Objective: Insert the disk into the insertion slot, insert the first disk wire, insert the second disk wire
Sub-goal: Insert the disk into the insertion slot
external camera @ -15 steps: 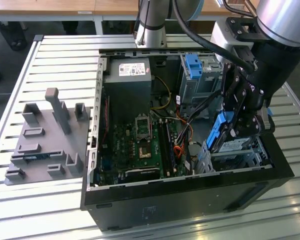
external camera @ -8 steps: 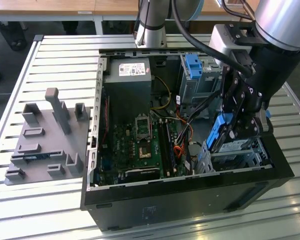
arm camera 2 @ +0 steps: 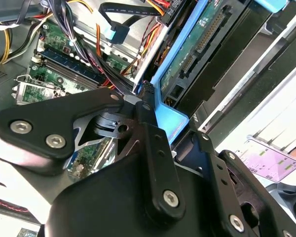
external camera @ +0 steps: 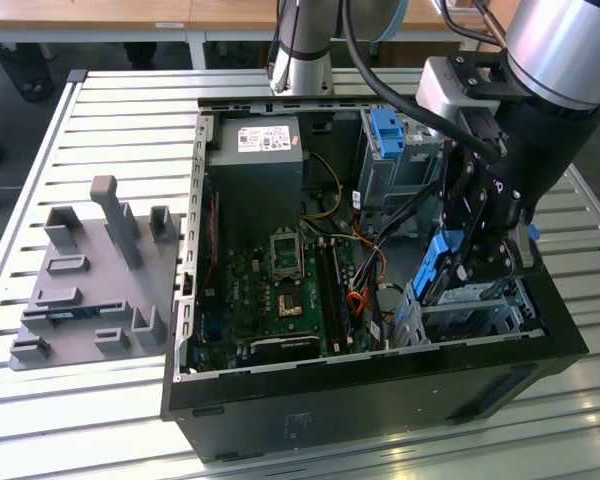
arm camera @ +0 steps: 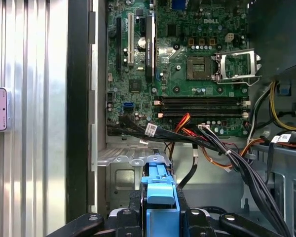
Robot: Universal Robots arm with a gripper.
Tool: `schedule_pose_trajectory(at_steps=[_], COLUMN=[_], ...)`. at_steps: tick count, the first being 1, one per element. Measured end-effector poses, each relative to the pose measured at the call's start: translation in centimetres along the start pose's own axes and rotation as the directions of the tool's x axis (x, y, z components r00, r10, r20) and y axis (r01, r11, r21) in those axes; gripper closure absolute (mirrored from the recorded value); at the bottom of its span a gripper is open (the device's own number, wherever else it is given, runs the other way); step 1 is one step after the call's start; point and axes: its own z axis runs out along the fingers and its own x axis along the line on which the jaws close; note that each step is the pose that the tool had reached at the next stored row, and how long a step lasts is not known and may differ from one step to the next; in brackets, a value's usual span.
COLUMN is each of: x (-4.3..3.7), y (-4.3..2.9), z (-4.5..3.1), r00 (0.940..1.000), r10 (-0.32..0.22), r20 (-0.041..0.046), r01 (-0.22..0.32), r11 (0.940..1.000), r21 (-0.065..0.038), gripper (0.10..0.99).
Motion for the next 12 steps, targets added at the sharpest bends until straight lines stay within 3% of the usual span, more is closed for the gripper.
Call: schedule_pose_trajectory(at_steps=[12], x=[0.01], y=[-0.03], z=[0.72], r00=[1.0000], r10=[0.000], r20=[0.0000], r01=[0.000], r11=[1.0000], r21=[0.000], gripper=[0.722])
